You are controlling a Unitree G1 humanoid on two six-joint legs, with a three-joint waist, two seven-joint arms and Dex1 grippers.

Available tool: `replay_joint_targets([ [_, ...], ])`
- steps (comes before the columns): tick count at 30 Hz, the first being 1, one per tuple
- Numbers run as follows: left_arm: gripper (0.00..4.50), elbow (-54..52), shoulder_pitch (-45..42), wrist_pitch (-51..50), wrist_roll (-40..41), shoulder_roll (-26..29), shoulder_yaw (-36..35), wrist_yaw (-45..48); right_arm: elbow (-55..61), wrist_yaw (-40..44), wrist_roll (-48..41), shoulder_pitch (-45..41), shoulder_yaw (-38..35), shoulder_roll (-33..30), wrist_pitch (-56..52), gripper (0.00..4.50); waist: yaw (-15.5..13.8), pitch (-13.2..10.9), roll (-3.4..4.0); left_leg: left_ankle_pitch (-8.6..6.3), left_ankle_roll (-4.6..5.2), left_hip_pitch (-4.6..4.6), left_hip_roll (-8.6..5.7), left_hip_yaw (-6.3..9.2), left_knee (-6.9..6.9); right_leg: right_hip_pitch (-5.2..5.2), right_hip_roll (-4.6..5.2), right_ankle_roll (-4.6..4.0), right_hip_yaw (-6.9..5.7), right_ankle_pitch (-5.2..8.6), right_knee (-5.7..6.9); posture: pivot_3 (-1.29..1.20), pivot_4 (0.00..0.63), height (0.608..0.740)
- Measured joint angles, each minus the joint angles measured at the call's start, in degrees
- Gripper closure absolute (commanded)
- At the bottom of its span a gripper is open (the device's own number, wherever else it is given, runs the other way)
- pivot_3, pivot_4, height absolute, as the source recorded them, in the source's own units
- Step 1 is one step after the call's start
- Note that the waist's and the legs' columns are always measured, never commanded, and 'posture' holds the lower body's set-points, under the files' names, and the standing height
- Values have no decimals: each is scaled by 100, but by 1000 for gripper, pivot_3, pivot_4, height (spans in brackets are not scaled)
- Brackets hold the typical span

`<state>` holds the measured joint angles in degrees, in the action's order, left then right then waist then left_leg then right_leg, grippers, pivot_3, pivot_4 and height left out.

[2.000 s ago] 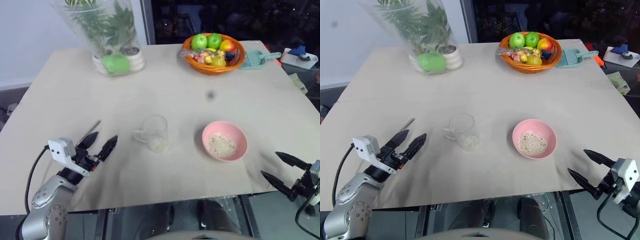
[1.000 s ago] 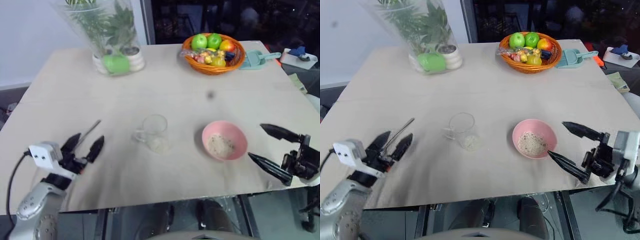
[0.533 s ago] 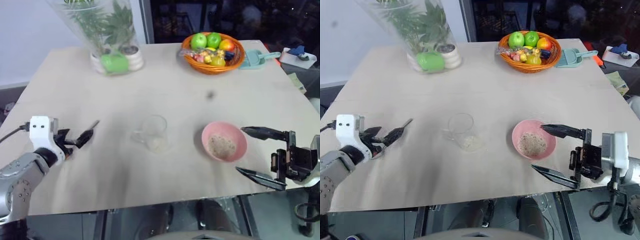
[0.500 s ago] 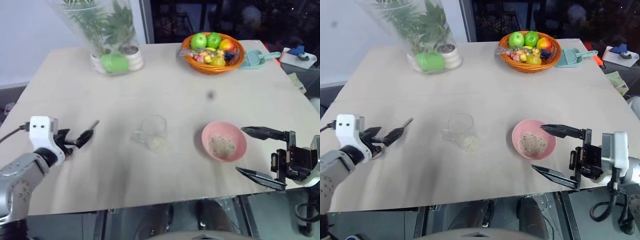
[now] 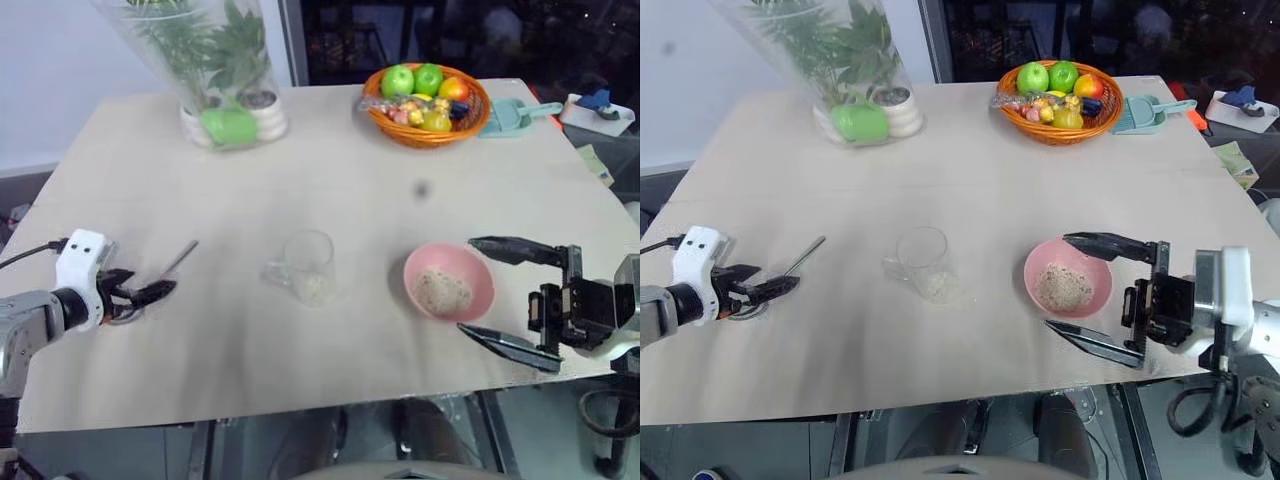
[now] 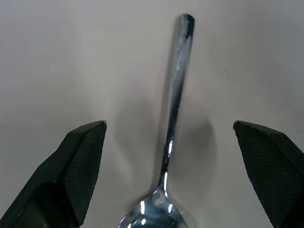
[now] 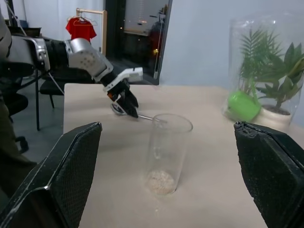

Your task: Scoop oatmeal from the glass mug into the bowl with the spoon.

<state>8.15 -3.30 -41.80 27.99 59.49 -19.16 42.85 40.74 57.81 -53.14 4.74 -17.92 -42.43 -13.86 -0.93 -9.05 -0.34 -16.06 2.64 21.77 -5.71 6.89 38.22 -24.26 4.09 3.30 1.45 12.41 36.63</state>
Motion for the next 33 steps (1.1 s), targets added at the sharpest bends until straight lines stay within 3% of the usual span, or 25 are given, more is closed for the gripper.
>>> replay_joint_targets([
  [2,50,109,-103,1,-84,0,72,39,9,-59,-43,-85,3,-3,-53,0,4,0,0,2,3,0,0,0,0,0,0,0,1,0,1,0,150,740],
  [5,815,458,-402,16,-260,-2,325,178,45,-100,-87,-130,6,-5,-121,0,6,1,2,10,19,3,0,-1,-2,-2,0,0,3,0,2,0,150,740],
  [9,2295,1321,-989,362,-620,-78,605,325,3,-83,-84,-179,16,-4,-166,0,-10,14,25,6,27,-7,-1,-1,-1,0,2,0,2,0,12,0,150,740],
  [13,4163,1755,-1160,646,-826,-142,620,396,-112,-28,-80,-149,15,1,-163,0,-11,30,51,-1,42,-9,-1,-1,0,0,2,0,4,0,16,0,150,740],
  [14,4427,1793,-1167,725,-870,-147,611,437,-126,-12,-76,-132,15,4,-161,0,-8,31,53,-1,42,-9,-1,-1,0,0,3,0,5,0,16,0,150,740],
  [20,4427,1694,-1057,844,-856,-326,387,494,-131,-63,9,-127,15,43,-154,0,-26,32,55,-1,41,-6,-3,-1,2,0,5,0,5,-1,15,0,150,740],
  [33,4427,302,-649,558,-421,-1053,-108,269,-280,-204,-140,-343,-4,119,-211,0,7,16,26,11,21,0,-2,-1,3,-1,4,0,5,-1,13,0,150,740],
])
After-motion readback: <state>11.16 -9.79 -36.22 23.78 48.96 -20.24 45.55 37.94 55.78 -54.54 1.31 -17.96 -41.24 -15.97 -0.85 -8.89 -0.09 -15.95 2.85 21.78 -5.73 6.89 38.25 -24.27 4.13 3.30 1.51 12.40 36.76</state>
